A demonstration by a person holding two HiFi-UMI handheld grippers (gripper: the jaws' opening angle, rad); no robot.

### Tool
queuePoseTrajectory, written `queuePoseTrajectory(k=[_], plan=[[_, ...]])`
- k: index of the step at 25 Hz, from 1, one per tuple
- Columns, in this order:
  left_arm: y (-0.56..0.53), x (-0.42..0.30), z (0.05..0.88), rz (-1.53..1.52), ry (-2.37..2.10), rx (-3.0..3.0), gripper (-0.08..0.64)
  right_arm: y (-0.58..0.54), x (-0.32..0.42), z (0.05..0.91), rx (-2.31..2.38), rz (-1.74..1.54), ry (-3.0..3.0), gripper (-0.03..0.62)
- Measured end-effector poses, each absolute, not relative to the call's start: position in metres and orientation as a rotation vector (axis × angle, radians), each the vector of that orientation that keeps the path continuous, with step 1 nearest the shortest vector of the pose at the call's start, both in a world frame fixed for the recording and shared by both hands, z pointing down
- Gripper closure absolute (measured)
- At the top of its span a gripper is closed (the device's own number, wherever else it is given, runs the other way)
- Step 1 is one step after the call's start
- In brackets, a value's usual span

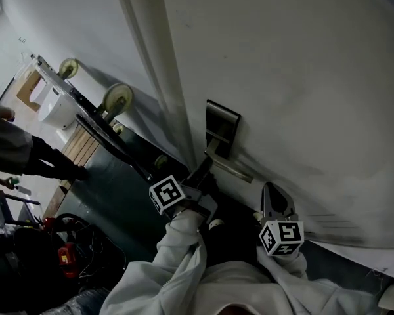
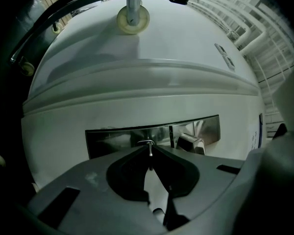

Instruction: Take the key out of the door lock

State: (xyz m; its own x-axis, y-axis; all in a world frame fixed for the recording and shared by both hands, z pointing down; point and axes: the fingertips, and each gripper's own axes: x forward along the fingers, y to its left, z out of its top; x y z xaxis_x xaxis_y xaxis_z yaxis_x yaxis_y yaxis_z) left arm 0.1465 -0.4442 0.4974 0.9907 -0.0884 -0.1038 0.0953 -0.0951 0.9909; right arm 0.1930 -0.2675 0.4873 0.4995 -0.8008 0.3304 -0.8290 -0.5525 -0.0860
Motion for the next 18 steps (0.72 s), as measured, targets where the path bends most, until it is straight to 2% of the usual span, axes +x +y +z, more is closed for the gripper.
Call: queuePoseTrajectory(k=[18], plan=[[-0.442,0.135,0.498,-0.185,0.005,1.555,0.534,-0.259,0.192,0.487,2.651,0.514,-1.444,0.540]])
